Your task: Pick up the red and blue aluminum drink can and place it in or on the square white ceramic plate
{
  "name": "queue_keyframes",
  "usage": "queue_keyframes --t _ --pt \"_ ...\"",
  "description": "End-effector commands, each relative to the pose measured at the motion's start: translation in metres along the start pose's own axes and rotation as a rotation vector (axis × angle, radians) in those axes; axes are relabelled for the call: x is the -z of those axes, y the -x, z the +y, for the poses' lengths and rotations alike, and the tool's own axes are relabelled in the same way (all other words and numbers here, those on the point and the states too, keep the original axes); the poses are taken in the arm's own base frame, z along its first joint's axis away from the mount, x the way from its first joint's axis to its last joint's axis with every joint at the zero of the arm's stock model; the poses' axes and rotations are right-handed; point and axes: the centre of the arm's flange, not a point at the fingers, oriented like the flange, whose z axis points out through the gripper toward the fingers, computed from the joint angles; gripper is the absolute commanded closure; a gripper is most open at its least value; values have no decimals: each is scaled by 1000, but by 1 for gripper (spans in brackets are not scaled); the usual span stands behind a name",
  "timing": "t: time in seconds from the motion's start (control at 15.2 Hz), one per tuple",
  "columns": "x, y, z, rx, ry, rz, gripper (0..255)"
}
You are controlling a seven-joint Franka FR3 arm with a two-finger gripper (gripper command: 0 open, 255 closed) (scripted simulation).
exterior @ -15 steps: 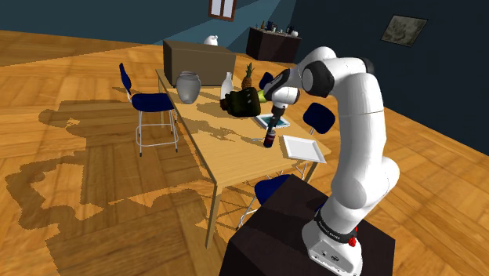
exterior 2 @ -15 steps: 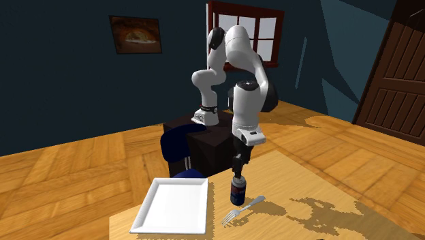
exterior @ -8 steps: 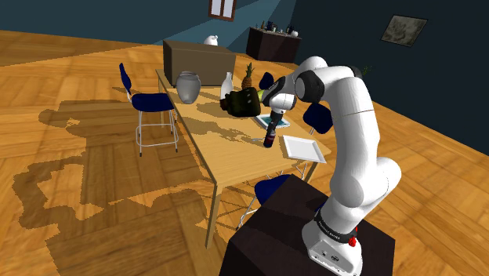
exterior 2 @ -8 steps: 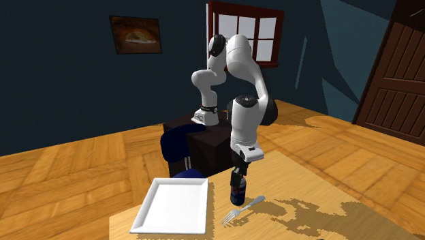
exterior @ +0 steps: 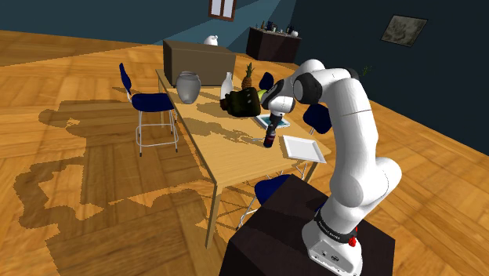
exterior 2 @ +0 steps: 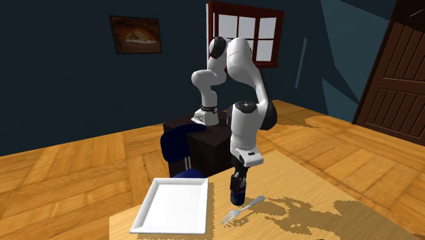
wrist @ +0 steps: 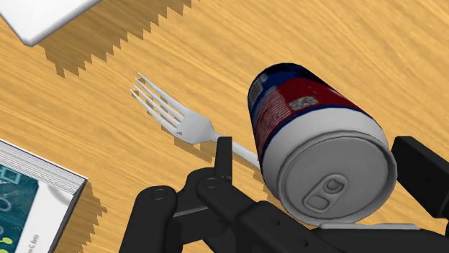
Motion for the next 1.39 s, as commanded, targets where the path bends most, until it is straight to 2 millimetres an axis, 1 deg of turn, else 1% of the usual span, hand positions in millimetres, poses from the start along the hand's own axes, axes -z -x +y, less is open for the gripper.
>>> queue_keyframes --t 0.0,0.07,0.13,0.73,1.32 --pt "0 0 0 0 0 0 0" --pt "0 0 0 0 0 0 0" --pt "0 0 0 0 0 0 255" --pt "0 0 0 0 0 0 255" --pt "47 0 -1 0 0 0 255"
